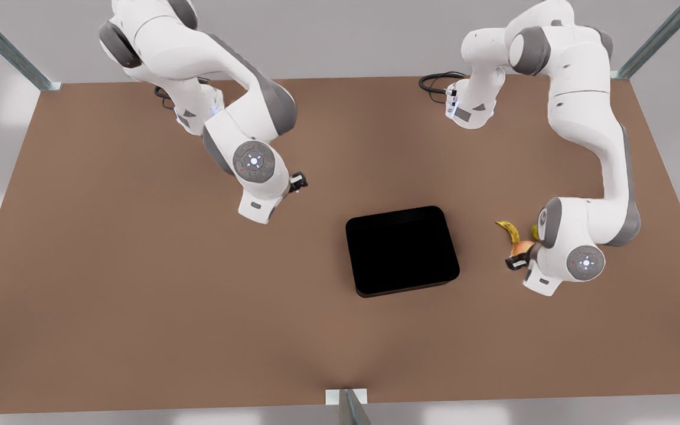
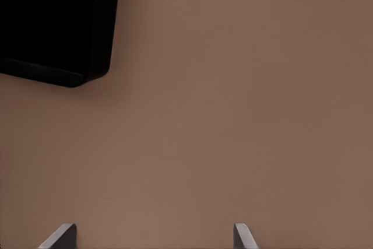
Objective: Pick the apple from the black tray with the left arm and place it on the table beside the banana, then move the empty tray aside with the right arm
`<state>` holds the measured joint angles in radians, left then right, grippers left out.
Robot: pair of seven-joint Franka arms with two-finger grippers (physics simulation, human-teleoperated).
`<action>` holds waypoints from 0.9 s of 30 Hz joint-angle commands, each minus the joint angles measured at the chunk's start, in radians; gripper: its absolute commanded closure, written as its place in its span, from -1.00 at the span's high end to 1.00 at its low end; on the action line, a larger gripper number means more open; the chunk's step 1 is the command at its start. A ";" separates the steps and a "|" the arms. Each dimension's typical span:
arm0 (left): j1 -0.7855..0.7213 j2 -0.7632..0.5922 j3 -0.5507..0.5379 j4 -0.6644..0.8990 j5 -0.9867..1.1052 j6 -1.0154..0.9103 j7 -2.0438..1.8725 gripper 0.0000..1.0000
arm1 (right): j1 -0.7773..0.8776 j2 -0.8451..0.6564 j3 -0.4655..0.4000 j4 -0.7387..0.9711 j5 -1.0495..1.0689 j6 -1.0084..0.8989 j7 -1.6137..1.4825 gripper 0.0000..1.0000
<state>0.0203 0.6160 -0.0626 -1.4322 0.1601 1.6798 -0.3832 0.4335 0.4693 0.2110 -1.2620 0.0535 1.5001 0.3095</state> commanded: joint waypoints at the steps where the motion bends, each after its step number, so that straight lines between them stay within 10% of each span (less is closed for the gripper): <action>1: 0.027 0.053 0.003 0.001 0.004 0.011 0.656 0.63 | 0.002 0.046 0.001 0.001 0.006 0.288 0.625 1.00; 11: 0.113 0.165 0.001 -0.037 0.059 0.224 0.682 0.64 | 0.041 0.213 0.093 0.062 -0.001 0.594 0.847 1.00; 15: 0.115 0.160 0.001 -0.036 0.058 0.222 0.678 1.00 | 0.056 0.278 0.097 0.073 -0.007 0.663 0.844 1.00; 23: 0.069 -0.246 -0.077 0.147 -0.090 -0.045 0.342 1.00 | 0.091 0.367 0.100 0.073 -0.161 0.752 0.732 1.00; 25: 0.110 -0.525 -0.077 -0.255 -0.188 0.234 0.357 1.00 | 0.094 0.387 0.100 0.073 -0.162 0.767 0.731 1.00; 27: 0.161 -0.507 -0.077 -0.261 -0.188 0.227 0.409 1.00 | 0.093 0.400 0.099 0.070 -0.268 0.786 0.726 1.00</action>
<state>0.1518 0.1359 -0.1390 -1.6540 0.0256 1.8167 0.0428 0.5264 0.8660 0.3096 -1.1915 -0.1349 2.2277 0.9128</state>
